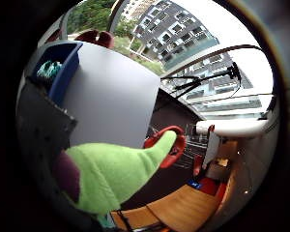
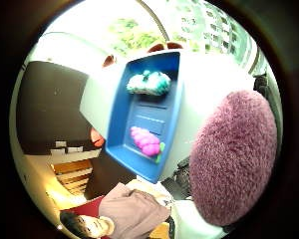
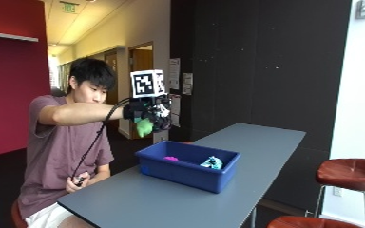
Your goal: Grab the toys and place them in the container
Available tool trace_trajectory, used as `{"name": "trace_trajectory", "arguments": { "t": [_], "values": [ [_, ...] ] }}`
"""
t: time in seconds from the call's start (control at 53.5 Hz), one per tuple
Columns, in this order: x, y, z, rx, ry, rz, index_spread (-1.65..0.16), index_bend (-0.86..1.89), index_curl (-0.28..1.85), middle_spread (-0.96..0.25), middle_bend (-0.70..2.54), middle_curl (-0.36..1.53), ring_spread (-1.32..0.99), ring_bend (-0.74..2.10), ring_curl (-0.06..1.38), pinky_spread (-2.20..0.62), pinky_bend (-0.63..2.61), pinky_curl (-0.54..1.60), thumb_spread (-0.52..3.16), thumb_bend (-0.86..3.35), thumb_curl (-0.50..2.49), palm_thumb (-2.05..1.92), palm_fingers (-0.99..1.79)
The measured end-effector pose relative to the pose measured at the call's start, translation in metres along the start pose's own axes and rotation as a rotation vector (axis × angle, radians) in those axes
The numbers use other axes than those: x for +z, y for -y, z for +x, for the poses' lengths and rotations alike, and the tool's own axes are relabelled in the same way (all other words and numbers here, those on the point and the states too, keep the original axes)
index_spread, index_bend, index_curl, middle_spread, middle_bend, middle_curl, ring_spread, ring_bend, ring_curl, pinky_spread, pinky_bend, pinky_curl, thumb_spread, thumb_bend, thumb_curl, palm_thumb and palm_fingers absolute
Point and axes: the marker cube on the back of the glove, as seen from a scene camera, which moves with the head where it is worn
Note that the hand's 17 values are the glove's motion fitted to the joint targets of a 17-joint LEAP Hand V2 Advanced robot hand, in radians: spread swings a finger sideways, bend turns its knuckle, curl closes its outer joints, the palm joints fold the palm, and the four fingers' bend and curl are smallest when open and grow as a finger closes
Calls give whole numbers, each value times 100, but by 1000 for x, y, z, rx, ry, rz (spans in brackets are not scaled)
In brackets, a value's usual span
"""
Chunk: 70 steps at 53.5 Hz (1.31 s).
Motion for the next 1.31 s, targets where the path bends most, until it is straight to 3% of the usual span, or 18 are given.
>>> {"name": "trace_trajectory", "arguments": {
  "t": [0.206,0.467,0.58,0.636,0.729,0.748,0.785,0.823,0.841,0.897,0.953,0.972,1.047,1.14,1.215,1.309],
  "values": [
    [-39,24,-59,1,93,125,-37,85,102,-19,126,88,-33,142,70,-40,104,70,54,-1,88,55,97],
    [-4,52,-158,-14,196,172,-37,80,109,-17,127,89,-32,145,69,-40,104,74,53,-2,93,54,89],
    [19,60,-189,-5,117,103,-38,75,111,-18,124,88,-32,147,69,-40,104,76,54,-1,95,54,79],
    [32,62,-196,14,54,-26,-37,63,111,-20,118,87,-31,151,70,-40,104,78,59,-2,94,53,61],
    [55,53,-190,-141,-150,-302,-34,40,106,-20,106,83,-30,152,69,-37,105,77,81,-8,87,34,32],
    [58,54,-191,-86,-159,-335,-32,25,101,-19,87,77,-29,143,67,-34,110,77,86,-14,83,21,-9],
    [64,56,-195,12,-154,-366,-27,14,96,-14,66,71,-24,133,66,-27,118,79,92,-15,76,8,-35],
    [68,55,-196,-18,-155,-359,-25,7,88,-8,53,66,-19,120,62,-22,118,74,98,-12,71,-1,-43],
    [70,54,-196,-39,-149,-347,-23,4,82,-4,45,62,-15,102,56,-18,119,73,97,-15,68,-9,-63],
    [71,55,-191,-88,-133,-309,-19,1,72,1,33,56,-9,85,50,-11,115,69,99,-13,62,-12,-57],
    [71,52,-174,-294,-203,-295,-16,0,64,5,25,52,-4,73,44,-6,111,66,102,-12,56,-15,-51],
    [71,52,-173,-298,-207,-291,-16,0,62,5,23,51,-3,70,43,-5,109,65,102,-12,54,-15,-49],
    [69,55,-183,-97,-117,-278,-14,0,53,8,16,48,1,61,39,-1,103,61,104,-12,48,-15,-43],
    [64,57,-182,17,-53,-245,-12,2,45,10,13,44,4,54,35,3,97,56,107,-11,41,-15,-38],
    [58,52,-174,-78,-81,-216,-12,4,40,11,12,41,6,50,34,5,94,53,108,-10,37,-14,-33],
    [47,51,-173,32,-38,-175,-11,8,36,11,12,38,7,47,33,6,89,50,111,-9,33,-13,-29]
  ]
}}
